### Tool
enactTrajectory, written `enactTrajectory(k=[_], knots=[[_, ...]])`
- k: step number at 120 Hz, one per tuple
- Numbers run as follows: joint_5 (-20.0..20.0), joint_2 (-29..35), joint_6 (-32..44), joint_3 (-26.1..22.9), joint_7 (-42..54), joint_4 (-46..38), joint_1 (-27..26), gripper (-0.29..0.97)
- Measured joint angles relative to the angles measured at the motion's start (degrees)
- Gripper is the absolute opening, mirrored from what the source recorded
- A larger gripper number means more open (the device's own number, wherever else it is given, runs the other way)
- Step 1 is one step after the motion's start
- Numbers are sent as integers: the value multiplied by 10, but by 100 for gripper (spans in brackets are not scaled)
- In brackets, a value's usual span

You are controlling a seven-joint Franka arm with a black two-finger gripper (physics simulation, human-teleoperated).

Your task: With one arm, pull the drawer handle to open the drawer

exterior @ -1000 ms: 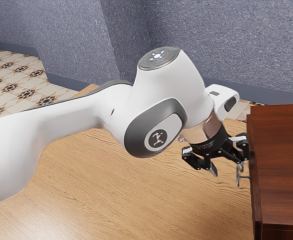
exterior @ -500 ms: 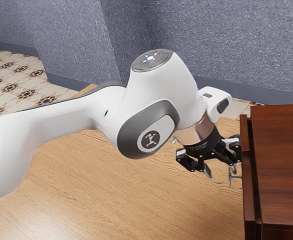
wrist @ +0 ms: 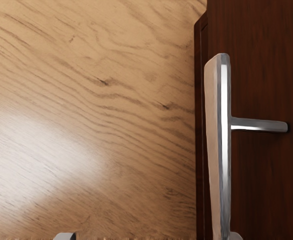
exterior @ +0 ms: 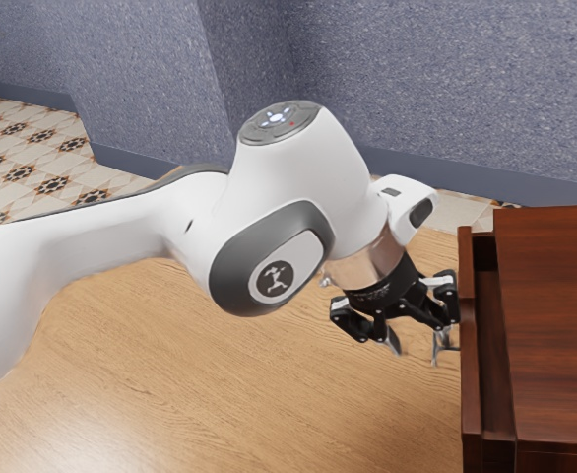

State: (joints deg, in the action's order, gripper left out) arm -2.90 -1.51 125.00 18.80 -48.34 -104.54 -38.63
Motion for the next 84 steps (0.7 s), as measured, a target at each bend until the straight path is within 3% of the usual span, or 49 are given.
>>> enactTrajectory(k=[84], knots=[[31,54,0,1,-4,-62,17,33]])
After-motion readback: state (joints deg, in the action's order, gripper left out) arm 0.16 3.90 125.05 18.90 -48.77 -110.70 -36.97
